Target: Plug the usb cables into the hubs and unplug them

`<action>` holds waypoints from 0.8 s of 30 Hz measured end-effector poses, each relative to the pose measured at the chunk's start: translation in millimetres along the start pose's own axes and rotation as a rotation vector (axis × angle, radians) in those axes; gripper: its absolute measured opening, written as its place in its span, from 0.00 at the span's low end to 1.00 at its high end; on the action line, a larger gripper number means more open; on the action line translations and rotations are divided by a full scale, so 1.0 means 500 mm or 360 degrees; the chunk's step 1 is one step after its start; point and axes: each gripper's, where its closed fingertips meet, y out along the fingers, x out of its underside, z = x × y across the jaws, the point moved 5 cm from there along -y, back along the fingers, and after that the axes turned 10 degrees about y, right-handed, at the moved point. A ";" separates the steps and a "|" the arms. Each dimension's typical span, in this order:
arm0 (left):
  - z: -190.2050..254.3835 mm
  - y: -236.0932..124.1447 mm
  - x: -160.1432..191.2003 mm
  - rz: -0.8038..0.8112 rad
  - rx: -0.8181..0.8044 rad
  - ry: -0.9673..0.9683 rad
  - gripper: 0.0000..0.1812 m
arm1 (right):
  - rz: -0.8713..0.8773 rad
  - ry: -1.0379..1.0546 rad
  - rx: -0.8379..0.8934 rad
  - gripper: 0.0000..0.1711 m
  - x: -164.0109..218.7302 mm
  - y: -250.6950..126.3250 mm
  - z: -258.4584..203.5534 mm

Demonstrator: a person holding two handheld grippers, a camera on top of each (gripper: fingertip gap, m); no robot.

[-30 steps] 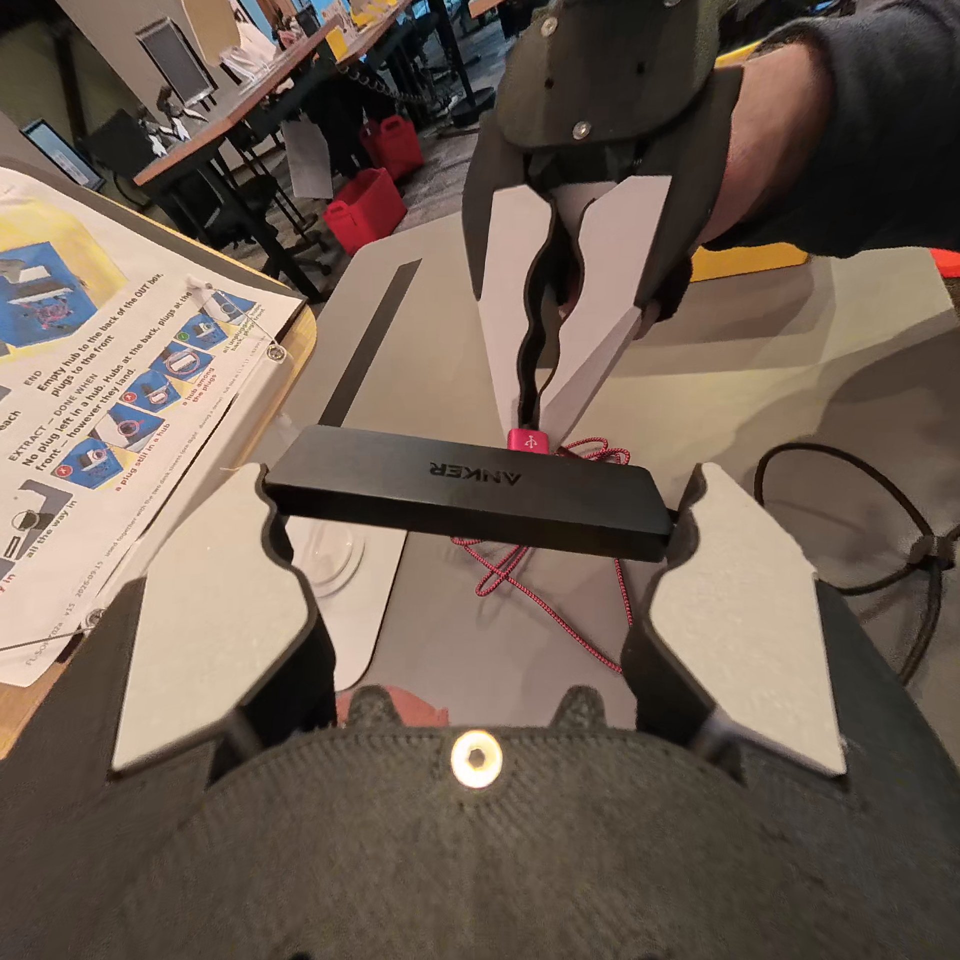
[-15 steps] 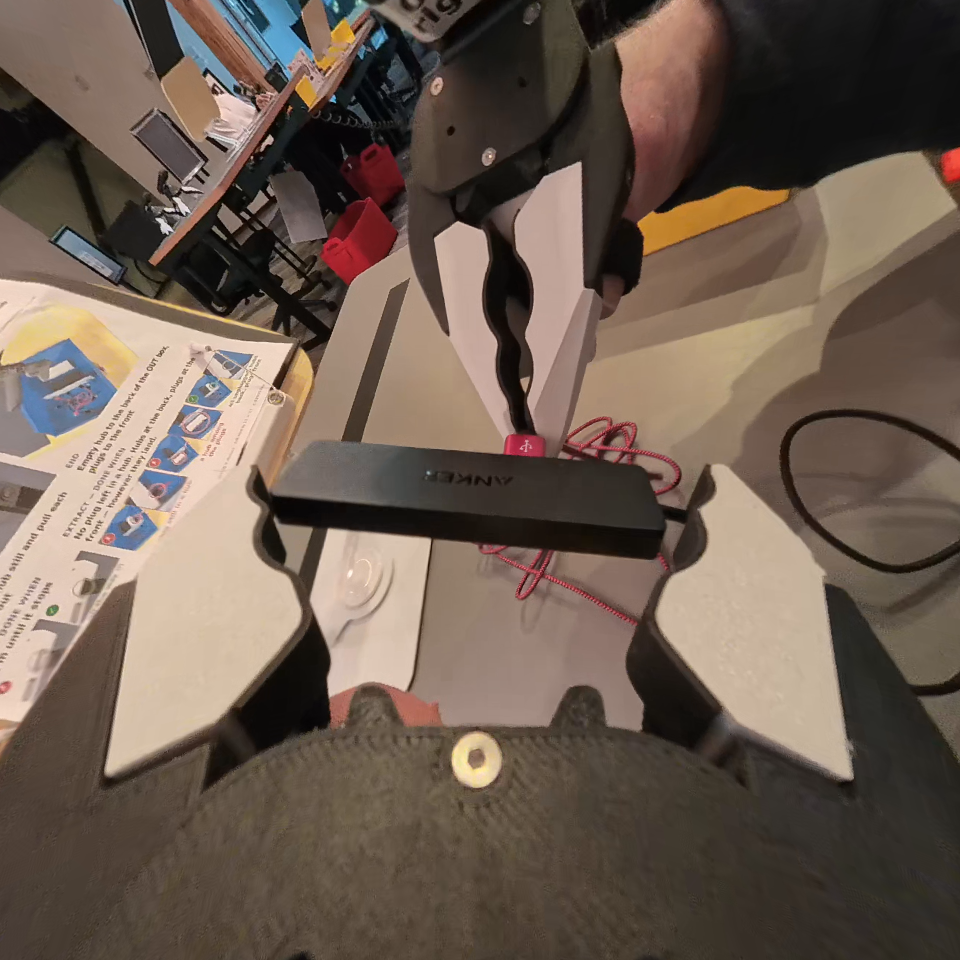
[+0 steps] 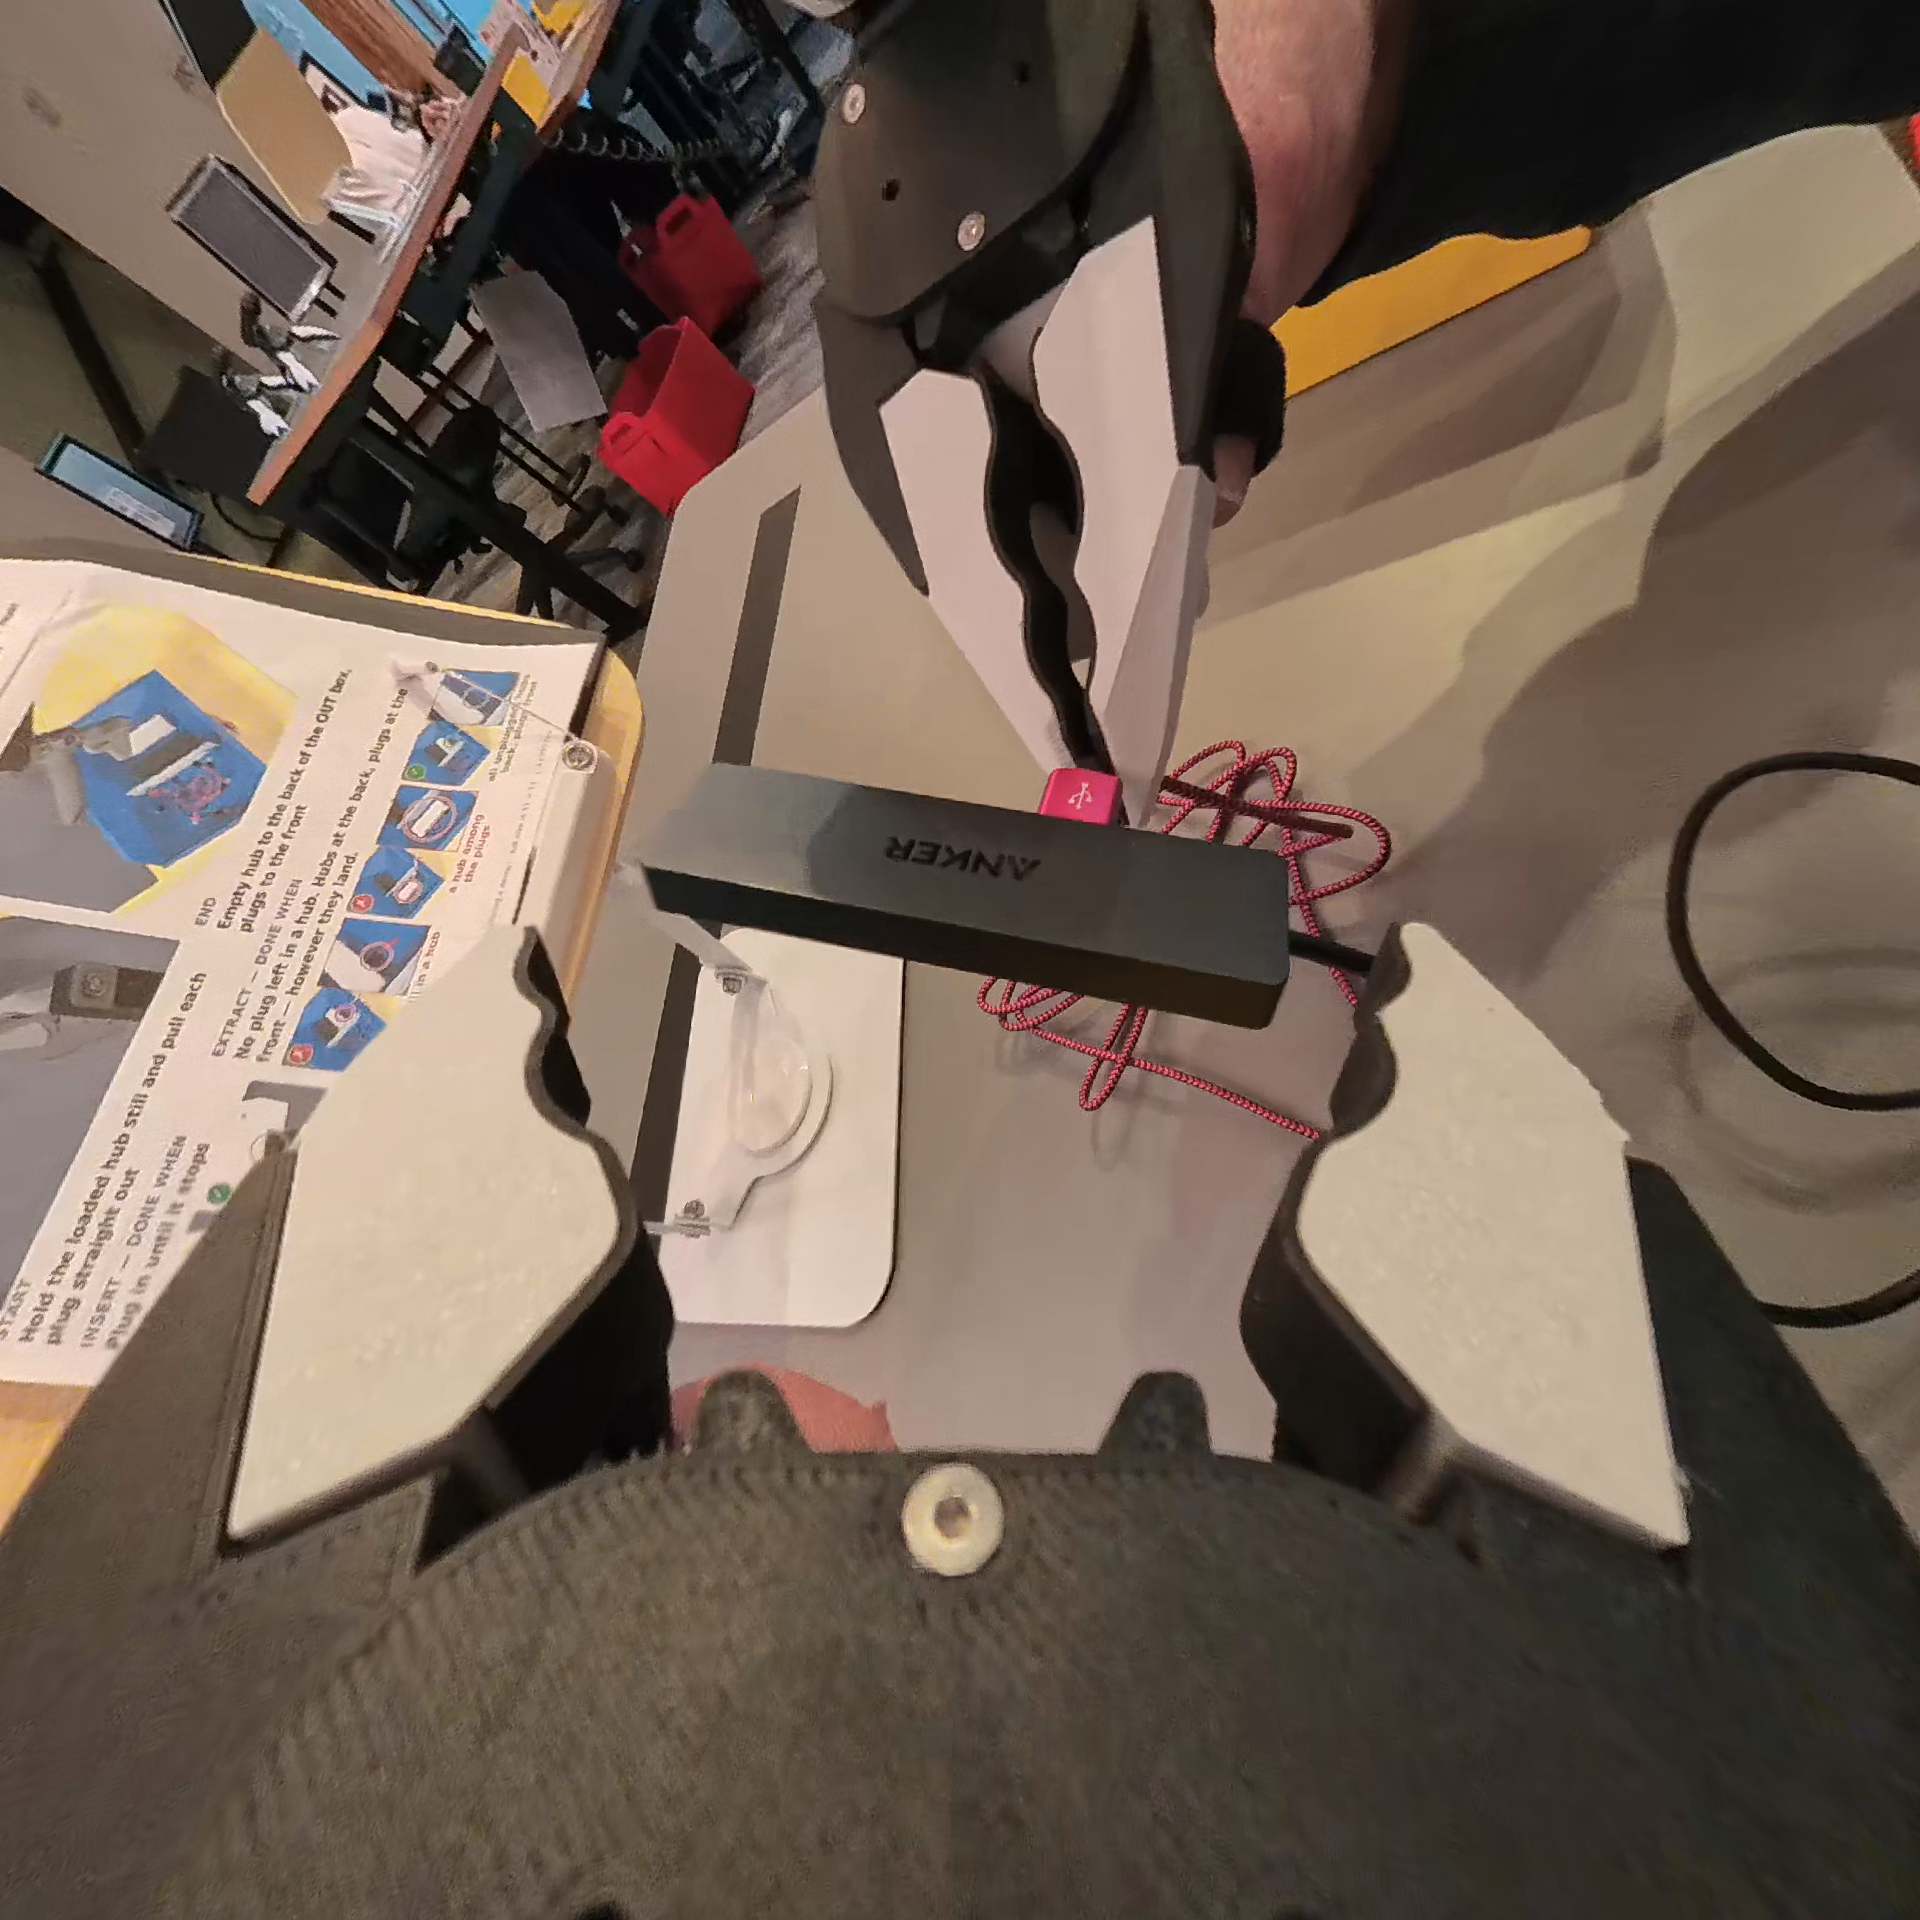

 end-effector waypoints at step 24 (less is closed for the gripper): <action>0.015 0.030 0.010 -0.0625 -0.0032 0.0686 0.68 | -0.0029 0.0265 0.0177 0.00 0.015 0.014 0.048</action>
